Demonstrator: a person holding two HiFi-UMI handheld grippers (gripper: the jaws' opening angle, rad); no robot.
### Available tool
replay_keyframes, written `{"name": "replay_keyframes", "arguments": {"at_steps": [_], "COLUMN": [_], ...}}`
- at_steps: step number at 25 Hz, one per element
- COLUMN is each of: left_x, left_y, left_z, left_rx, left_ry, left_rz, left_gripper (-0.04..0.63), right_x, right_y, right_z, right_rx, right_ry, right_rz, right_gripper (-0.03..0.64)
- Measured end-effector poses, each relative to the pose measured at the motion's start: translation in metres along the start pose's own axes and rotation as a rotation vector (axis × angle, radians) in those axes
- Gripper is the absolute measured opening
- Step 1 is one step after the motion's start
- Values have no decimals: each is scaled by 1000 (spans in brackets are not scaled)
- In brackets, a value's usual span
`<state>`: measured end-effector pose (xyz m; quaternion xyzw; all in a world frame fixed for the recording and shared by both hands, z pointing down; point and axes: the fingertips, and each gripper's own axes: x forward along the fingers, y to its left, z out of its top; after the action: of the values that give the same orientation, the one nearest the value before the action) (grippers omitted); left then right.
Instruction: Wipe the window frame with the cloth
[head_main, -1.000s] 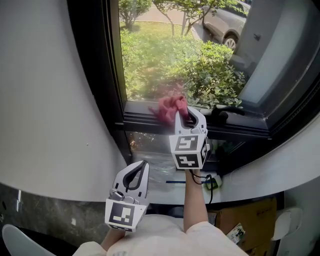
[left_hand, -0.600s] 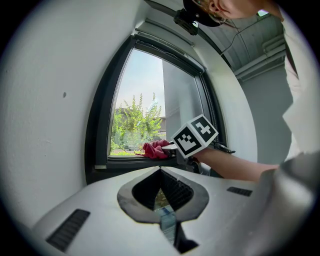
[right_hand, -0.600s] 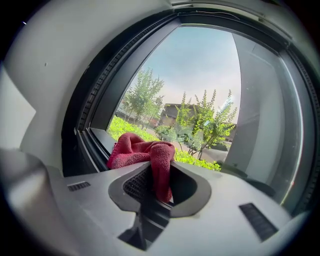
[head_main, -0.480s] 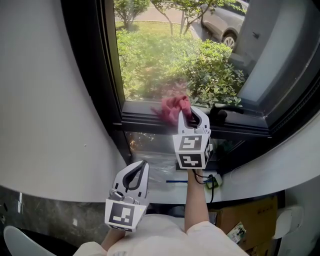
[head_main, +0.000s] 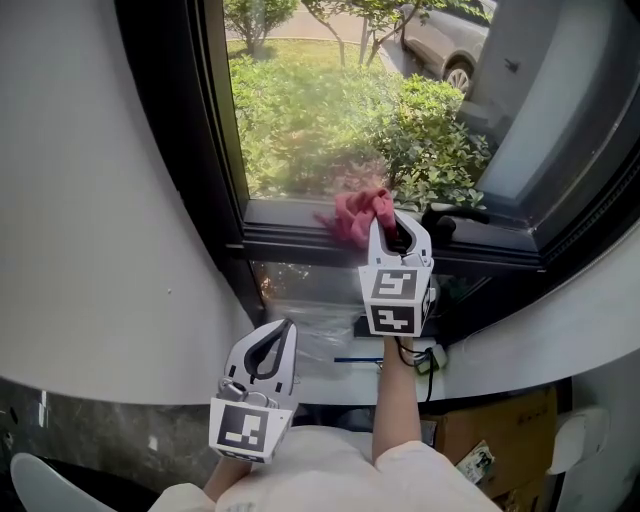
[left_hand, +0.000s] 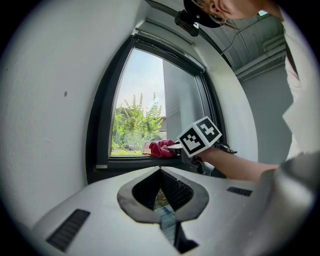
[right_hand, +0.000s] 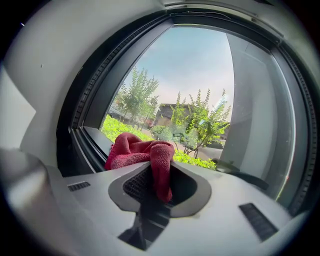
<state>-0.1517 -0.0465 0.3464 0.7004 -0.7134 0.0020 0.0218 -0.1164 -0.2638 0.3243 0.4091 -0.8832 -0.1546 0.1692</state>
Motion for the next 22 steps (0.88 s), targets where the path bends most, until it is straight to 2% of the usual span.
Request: {"name": "replay_keyframes", "arguments": {"at_steps": [5, 9, 12, 14, 17, 19, 22], "left_x": [-3, -4, -2, -1, -1, -2, -3], "left_y": [4, 6, 2, 0, 0, 1, 3], "left_z": [-1, -8, -4, -2, -5, -7, -6], "left_rx": [-18, -6, -16, -20, -12, -8, -10], "left_ry": [-10, 16, 0, -6, 5, 12, 10], "left_rz": [11, 4, -8, -14, -17, -17, -12], "left_gripper": [8, 8, 8, 8, 8, 8, 8], "right_x": [-1, -5, -10, -9, -4, -3, -3], "right_y": [0, 2, 2, 4, 7, 9, 10], "right_z": [0, 5, 11, 13, 8, 7, 6], "right_rx": [31, 74, 129, 131, 67, 29, 77], "right_ry": [-14, -59, -115, -115, -62, -41, -36], "right_rz": [25, 67, 94, 106, 102, 94, 97], "right_gripper": [92, 98, 151, 196, 190, 130, 100]}}
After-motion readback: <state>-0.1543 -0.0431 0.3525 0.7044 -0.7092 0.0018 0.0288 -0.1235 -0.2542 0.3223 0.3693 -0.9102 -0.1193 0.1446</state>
